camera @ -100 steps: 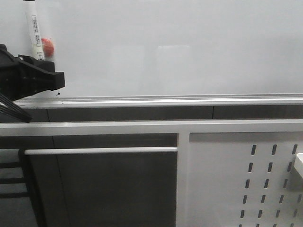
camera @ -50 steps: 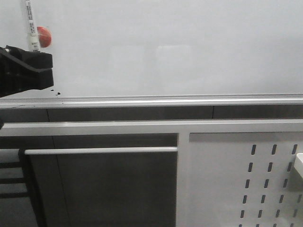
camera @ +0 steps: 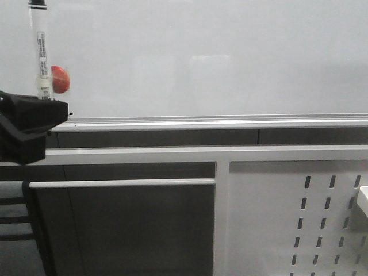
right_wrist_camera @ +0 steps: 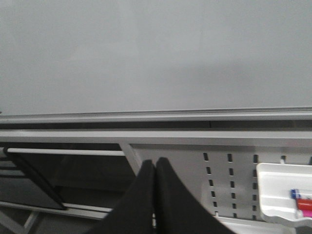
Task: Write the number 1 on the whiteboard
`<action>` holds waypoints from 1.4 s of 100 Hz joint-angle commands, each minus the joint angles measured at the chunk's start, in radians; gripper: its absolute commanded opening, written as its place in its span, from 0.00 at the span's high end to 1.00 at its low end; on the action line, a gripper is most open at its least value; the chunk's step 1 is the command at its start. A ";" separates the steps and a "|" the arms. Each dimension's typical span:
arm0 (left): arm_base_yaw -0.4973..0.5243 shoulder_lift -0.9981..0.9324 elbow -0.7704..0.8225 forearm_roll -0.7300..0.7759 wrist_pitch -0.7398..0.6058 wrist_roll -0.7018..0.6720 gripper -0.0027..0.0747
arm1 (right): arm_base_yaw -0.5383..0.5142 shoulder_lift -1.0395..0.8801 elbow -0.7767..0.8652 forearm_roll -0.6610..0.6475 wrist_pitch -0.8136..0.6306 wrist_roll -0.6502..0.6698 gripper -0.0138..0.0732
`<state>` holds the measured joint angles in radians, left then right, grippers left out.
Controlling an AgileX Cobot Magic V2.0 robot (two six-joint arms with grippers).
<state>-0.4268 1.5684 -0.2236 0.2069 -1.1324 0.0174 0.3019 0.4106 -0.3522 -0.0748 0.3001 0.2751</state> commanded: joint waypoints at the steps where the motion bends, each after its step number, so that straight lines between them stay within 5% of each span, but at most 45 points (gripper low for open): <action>1: -0.007 -0.034 0.007 0.025 -0.219 -0.017 0.99 | 0.058 0.032 -0.009 -0.012 -0.162 -0.023 0.92; 41: -0.007 -0.032 0.018 0.268 -0.218 -0.066 0.99 | 0.313 0.273 0.015 -0.124 -0.395 -0.025 0.92; 102: -0.007 0.042 0.016 0.454 -0.218 -0.091 0.99 | 0.435 0.742 0.015 -0.159 -0.924 -0.025 0.92; 140: -0.007 0.042 -0.053 0.593 -0.218 -0.151 0.99 | 0.476 0.836 0.013 -0.219 -1.161 -0.025 0.92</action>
<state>-0.4268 1.6334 -0.2426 0.7888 -1.1362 -0.1017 0.7738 1.2548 -0.3121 -0.2695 -0.7426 0.2589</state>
